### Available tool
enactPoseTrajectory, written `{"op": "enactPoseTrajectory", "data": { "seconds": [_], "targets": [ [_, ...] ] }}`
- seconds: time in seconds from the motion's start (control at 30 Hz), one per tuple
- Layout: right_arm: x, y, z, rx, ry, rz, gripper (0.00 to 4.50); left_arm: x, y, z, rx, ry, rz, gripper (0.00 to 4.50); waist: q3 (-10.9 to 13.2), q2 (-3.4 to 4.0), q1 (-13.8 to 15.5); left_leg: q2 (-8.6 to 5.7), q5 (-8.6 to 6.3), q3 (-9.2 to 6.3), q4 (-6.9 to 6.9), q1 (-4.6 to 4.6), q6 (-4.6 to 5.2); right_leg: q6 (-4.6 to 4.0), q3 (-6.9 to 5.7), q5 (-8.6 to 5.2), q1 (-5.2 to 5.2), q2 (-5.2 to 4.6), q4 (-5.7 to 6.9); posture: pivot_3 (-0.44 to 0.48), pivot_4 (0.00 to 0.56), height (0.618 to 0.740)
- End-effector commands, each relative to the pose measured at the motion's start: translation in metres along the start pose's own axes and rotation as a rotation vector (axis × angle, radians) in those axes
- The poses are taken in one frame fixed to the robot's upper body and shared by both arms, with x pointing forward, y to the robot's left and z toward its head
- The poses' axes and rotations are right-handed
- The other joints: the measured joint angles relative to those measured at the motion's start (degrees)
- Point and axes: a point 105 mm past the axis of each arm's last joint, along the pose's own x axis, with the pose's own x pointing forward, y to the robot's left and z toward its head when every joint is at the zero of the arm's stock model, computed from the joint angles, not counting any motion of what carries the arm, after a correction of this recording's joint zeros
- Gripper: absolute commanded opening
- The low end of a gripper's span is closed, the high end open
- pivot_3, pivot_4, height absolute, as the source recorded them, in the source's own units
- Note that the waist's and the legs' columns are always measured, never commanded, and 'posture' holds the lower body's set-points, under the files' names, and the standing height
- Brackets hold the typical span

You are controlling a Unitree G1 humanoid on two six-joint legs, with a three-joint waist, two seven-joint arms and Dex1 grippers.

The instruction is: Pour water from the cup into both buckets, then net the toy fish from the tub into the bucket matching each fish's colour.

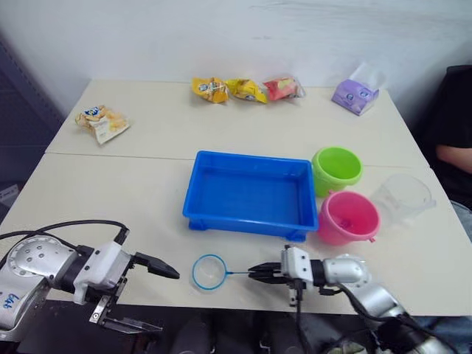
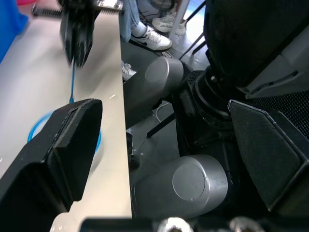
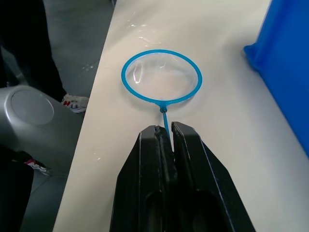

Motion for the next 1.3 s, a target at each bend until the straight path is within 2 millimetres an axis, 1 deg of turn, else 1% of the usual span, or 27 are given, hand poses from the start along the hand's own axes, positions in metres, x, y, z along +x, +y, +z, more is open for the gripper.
{"op": "enactPoseTrajectory", "data": {
  "seconds": [0.03,0.07,0.1,0.13,0.2,0.23,0.27,0.33,0.4,0.47,0.5,0.53,0.6,0.63,0.67,0.73,0.77,0.83,0.87,0.93,1.0,1.03,1.1,1.13,1.2,1.3],
  "targets": [
    [-0.001,-0.011,0.001,-0.062,-0.018,-0.029,0.0,0.001,-0.006,0.003,-0.024,-0.022,-0.007,4.49,0.0,0.0,-0.02,0.0,0.0,0.0,0.0,0.01,-0.01,0.0,0.0,0.0,0.0,0.0,0.02,0.0,0.15,0.74],
    [0.0,-0.012,-0.002,-0.04,-0.016,-0.033,0.0,0.0,-0.006,0.002,-0.027,-0.015,0.0,4.49,0.0,0.0,0.01,0.01,0.0,0.0,-0.01,0.03,-0.01,-0.01,0.0,0.0,0.0,0.01,0.03,0.0,0.15,0.74],
    [0.0,-0.016,-0.003,-0.077,-0.007,-0.051,0.0,-0.002,-0.002,0.001,-0.022,-0.008,0.019,4.49,0.0,0.0,0.06,0.01,0.01,0.0,-0.03,0.04,-0.01,-0.01,0.0,-0.01,0.01,0.01,0.04,0.0,0.15,0.74],
    [0.0,-0.017,-0.004,-0.047,-0.016,-0.054,0.0,-0.004,0.001,0.001,-0.017,-0.006,0.038,4.49,0.0,0.0,0.09,0.01,0.0,-0.01,-0.04,0.06,-0.01,-0.02,0.0,-0.01,0.01,0.01,0.07,0.0,0.15,0.74],
    [0.001,-0.017,-0.005,-0.061,-0.019,-0.048,0.0,-0.007,0.007,0.001,-0.012,-0.006,0.067,4.49,0.0,0.0,0.24,0.01,-0.03,-0.01,-0.05,0.1,0.05,-0.02,-0.01,-0.01,0.05,0.01,0.09,0.0,0.15,0.74],
    [0.0,-0.016,-0.005,-0.034,-0.022,-0.037,0.41,-0.007,0.009,0.001,-0.005,-0.003,0.076,4.5,0.0,0.0,0.21,0.01,-0.03,-0.01,-0.05,0.1,0.05,-0.02,-0.01,-0.01,0.05,0.01,0.09,0.0,0.15,0.74],
    [-0.002,-0.017,-0.004,-0.052,-0.024,-0.047,0.88,-0.009,0.011,0.001,0.0,-0.002,0.087,4.5,0.0,0.0,0.17,0.0,-0.03,-0.01,-0.05,0.1,0.05,-0.02,-0.01,-0.01,0.06,0.01,0.08,0.0,0.15,0.74],
    [-0.007,-0.017,0.0,-0.049,-0.037,-0.051,1.61,-0.013,0.015,0.003,0.012,-0.002,0.113,4.5,0.01,0.01,0.16,0.0,-0.03,-0.01,-0.07,0.1,0.03,-0.02,0.0,-0.01,0.05,0.0,0.06,0.0,0.15,0.74],
    [-0.011,-0.013,0.005,-0.033,-0.048,-0.033,2.63,-0.017,0.019,0.004,0.02,-0.005,0.14,4.5,0.01,0.01,0.19,0.0,-0.02,-0.01,-0.12,0.1,0.02,-0.02,0.0,-0.01,0.04,0.01,0.05,0.0,0.15,0.74],
    [-0.023,-0.009,0.01,-0.03,-0.041,-0.031,3.59,-0.024,0.023,0.004,0.025,-0.004,0.187,4.5,0.02,0.04,0.19,0.01,-0.02,0.0,-0.16,0.1,0.02,-0.03,-0.01,-0.02,0.03,0.01,0.04,0.0,0.15,0.74],
    [-0.033,-0.009,0.014,-0.033,-0.033,-0.04,4.19,-0.03,0.027,-0.001,0.016,0.017,0.224,4.5,0.04,0.07,0.22,0.01,-0.03,0.0,-0.17,0.11,0.03,-0.03,0.0,-0.02,0.03,0.01,0.04,0.0,0.15,0.74],
    [-0.043,-0.009,0.019,-0.046,-0.024,-0.06,4.48,-0.036,0.032,-0.005,0.013,0.043,0.284,4.5,0.04,0.07,0.23,0.0,-0.04,0.0,-0.18,0.11,0.05,-0.03,-0.01,-0.02,0.03,0.01,0.04,0.0,0.15,0.74],
    [-0.062,-0.005,0.031,-0.091,-0.037,-0.116,4.48,-0.054,0.046,-0.023,0.003,0.168,0.426,4.5,0.04,0.07,0.34,0.0,-0.11,0.0,-0.2,0.12,0.17,-0.03,-0.01,-0.02,0.04,0.0,0.03,0.0,0.15,0.74],
    [-0.071,-0.002,0.036,-0.109,-0.035,-0.142,4.48,-0.063,0.049,-0.029,0.015,0.219,0.476,4.5,0.04,0.07,0.39,0.0,-0.12,0.0,-0.22,0.13,0.2,-0.02,-0.01,-0.02,0.04,0.01,0.02,0.0,0.15,0.74],
    [-0.083,0.007,0.041,-0.098,-0.028,-0.14,4.48,-0.071,0.048,-0.03,0.012,0.216,0.517,4.5,0.02,0.03,0.47,0.0,-0.12,0.0,-0.27,0.15,0.2,-0.02,-0.02,-0.02,0.04,0.01,0.01,0.0,0.15,0.74],
    [-0.109,0.019,0.049,-0.061,0.007,-0.161,4.48,-0.084,0.047,-0.031,-0.023,0.144,0.633,4.5,0.03,0.05,0.54,0.0,-0.11,0.01,-0.43,0.18,0.2,-0.02,-0.02,-0.02,0.04,0.02,-0.08,0.0,0.15,0.74],
    [-0.122,0.023,0.051,-0.002,0.024,-0.192,4.48,-0.089,0.046,-0.034,-0.042,0.114,0.683,4.5,0.02,0.04,0.58,0.0,-0.12,0.02,-0.54,0.21,0.21,-0.02,-0.01,-0.02,0.08,0.01,-0.18,0.0,0.15,0.74],
    [-0.144,0.024,0.049,0.118,0.056,-0.322,4.48,-0.099,0.049,-0.046,-0.054,0.15,0.803,4.5,-0.01,-0.02,0.5,0.0,-0.12,0.02,-0.63,0.23,0.22,-0.01,-0.01,-0.01,0.14,0.0,-0.36,0.0,0.15,0.74],
    [-0.151,0.024,0.048,0.147,0.068,-0.367,4.48,-0.104,0.051,-0.051,-0.061,0.171,0.848,4.5,-0.05,-0.09,0.51,0.01,-0.12,0.02,-0.66,0.31,0.22,-0.01,-0.02,-0.01,0.2,0.02,-0.38,0.0,0.15,0.74],
    [-0.17,0.029,0.049,0.077,0.124,-0.412,4.48,-0.107,0.055,-0.062,-0.082,0.206,0.896,4.5,-0.05,-0.14,0.44,0.02,-0.12,0.02,-0.69,0.54,0.23,-0.01,-0.02,-0.01,0.41,0.02,-0.38,0.0,0.15,0.74],
    [-0.187,0.028,0.061,0.017,0.109,-0.468,4.48,-0.104,0.059,-0.06,-0.095,0.149,0.918,4.5,-0.06,-0.12,0.62,0.02,-0.11,0.02,-0.72,0.56,0.26,-0.01,-0.01,-0.01,0.44,0.01,-0.39,0.0,0.15,0.74],
    [-0.195,0.024,0.069,-0.021,0.106,-0.512,4.48,-0.101,0.061,-0.058,-0.094,0.127,0.919,4.5,-0.06,-0.12,0.58,0.02,-0.12,0.02,-0.74,0.57,0.27,-0.01,0.01,-0.01,0.45,0.0,-0.41,0.0,0.15,0.74],
    [-0.207,0.017,0.08,-0.107,0.134,-0.555,4.48,-0.091,0.059,-0.056,-0.096,0.109,0.876,4.5,-0.06,-0.13,0.39,0.02,-0.13,0.03,-0.72,0.56,0.26,0.0,0.03,-0.01,0.43,0.0,-0.41,0.0,0.15,0.74],
    [-0.211,0.016,0.082,-0.129,0.15,-0.558,4.48,-0.089,0.06,-0.055,-0.072,0.111,0.865,4.5,-0.06,-0.14,0.36,0.02,-0.13,0.03,-0.73,0.56,0.26,0.0,0.04,0.0,0.44,0.0,-0.41,0.0,0.15,0.74],
    [-0.213,0.014,0.08,-0.142,0.164,-0.565,4.48,-0.09,0.064,-0.05,-0.029,0.092,0.865,4.5,-0.06,-0.14,0.43,0.02,-0.13,0.03,-0.77,0.56,0.25,0.0,0.03,-0.01,0.41,0.01,-0.44,0.0,0.15,0.74],
    [-0.21,0.012,0.073,-0.144,0.158,-0.557,4.48,-0.094,0.072,-0.047,-0.033,0.046,0.908,4.5,-0.06,-0.13,0.53,0.02,-0.11,0.02,-0.79,0.56,0.23,-0.02,0.02,-0.01,0.39,0.01,-0.43,0.0,0.15,0.74]
  ]
}}
